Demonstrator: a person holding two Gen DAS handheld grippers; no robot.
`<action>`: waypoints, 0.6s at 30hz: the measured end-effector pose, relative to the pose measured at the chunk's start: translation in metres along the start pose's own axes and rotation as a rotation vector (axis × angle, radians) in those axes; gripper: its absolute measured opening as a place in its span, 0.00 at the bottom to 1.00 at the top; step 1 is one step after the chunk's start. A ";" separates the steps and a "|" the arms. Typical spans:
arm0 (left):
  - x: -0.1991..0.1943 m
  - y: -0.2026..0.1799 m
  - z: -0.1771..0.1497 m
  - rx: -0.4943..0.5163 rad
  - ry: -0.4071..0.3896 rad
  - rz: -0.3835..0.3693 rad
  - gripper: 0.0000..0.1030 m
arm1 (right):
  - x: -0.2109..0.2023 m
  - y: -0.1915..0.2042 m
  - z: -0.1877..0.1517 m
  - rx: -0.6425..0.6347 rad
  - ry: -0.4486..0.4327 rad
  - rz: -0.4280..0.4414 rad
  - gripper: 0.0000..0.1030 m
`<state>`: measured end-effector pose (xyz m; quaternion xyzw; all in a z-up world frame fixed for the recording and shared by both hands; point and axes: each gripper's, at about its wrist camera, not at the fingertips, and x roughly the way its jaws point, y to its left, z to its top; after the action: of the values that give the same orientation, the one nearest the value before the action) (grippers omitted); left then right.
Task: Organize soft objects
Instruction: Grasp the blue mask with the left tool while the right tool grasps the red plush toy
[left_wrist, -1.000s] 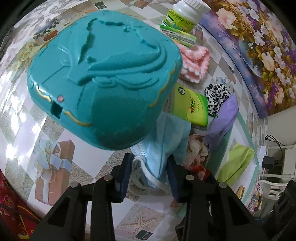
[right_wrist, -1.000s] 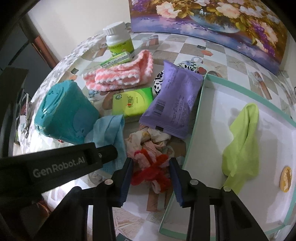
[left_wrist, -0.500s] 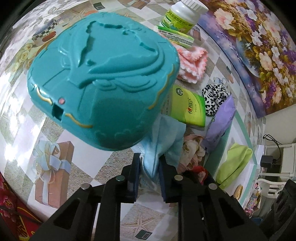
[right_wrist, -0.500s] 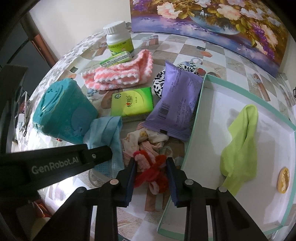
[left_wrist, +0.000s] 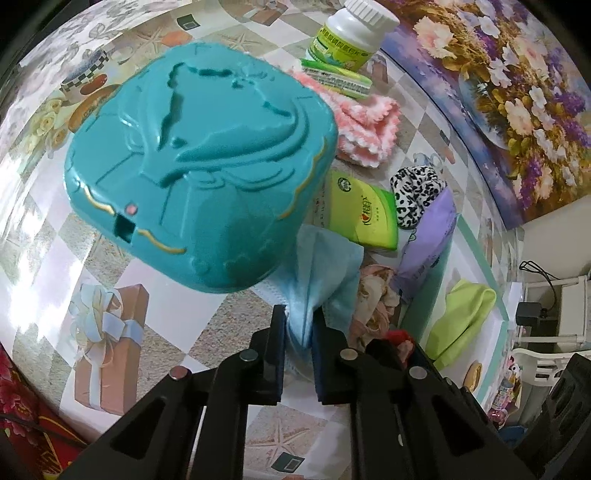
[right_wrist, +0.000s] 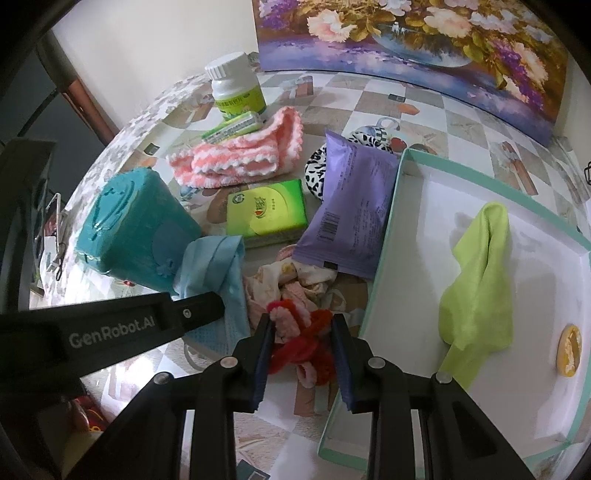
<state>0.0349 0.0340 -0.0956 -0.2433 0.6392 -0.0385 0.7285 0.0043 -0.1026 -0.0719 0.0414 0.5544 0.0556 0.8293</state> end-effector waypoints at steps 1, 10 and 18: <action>-0.002 0.000 0.000 0.004 -0.004 -0.002 0.12 | -0.002 0.000 0.000 0.004 -0.006 0.004 0.32; -0.017 -0.001 0.000 0.033 -0.030 -0.026 0.12 | -0.011 0.000 0.002 0.020 -0.037 0.035 0.32; -0.036 -0.006 -0.004 0.075 -0.072 -0.073 0.11 | -0.029 -0.006 0.006 0.056 -0.098 0.049 0.32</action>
<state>0.0265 0.0411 -0.0603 -0.2399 0.6015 -0.0802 0.7577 -0.0005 -0.1122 -0.0438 0.0808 0.5134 0.0584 0.8524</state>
